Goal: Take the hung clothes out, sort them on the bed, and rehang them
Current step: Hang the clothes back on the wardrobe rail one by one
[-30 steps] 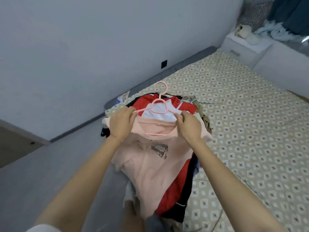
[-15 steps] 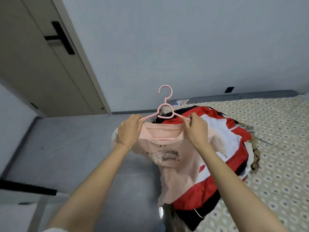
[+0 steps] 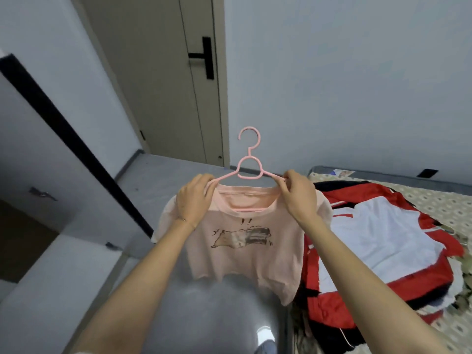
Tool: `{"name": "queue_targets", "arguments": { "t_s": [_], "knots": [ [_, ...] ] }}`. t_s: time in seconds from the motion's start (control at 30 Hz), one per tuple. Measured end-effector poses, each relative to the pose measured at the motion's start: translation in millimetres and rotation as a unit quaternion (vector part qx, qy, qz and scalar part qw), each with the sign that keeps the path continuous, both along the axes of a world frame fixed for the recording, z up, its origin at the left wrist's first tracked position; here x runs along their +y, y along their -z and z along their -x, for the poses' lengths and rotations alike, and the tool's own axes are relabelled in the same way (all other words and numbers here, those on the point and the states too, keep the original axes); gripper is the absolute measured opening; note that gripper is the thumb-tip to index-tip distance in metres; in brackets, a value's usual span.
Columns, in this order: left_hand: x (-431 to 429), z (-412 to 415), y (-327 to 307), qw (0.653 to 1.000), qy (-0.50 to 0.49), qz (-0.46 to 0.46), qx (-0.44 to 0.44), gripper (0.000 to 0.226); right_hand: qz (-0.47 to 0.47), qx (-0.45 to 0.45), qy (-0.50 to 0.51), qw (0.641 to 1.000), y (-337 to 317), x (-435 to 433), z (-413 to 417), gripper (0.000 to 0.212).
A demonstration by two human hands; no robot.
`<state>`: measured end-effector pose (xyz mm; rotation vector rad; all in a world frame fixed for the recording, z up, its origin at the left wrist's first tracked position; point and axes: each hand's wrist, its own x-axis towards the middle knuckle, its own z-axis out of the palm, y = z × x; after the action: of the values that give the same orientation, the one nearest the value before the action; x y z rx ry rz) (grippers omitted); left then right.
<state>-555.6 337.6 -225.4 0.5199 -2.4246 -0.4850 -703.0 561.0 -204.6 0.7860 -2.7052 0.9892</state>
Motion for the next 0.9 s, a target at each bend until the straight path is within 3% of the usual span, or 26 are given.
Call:
{"name": "queue_targets", "arguments": {
  "t_s": [0.13, 0.3, 0.47, 0.7, 0.9],
  "knots": [
    [-28.8, -70.6, -7.0, 0.999, -0.029, 0.008, 0.012, 0.032, -0.004, -0.016, -0.044, 0.999, -7.3, -38.9, -54.4, 0.036],
    [-62.7, -166.7, -19.3, 0.997, -0.079, 0.015, 0.016, 0.015, -0.033, -0.011, -0.102, 0.994, -19.8, -89.3, -126.0, 0.040],
    [-104.0, -258.9, -28.4, 0.989, -0.146, 0.028, 0.014, 0.014, -0.083, 0.014, -0.180, 0.980, -36.0, -149.4, -195.5, 0.045],
    [-175.2, -356.5, -35.4, 0.976, -0.217, 0.031, 0.004, 0.025, -0.080, 0.003, -0.284, 0.955, -47.4, -242.6, -277.4, 0.039],
    [-246.5, -420.6, -32.9, 0.953, -0.300, 0.041, 0.000, 0.015, -0.033, -0.061, -0.361, 0.930, -46.0, -336.6, -327.1, 0.044]
  ]
}}
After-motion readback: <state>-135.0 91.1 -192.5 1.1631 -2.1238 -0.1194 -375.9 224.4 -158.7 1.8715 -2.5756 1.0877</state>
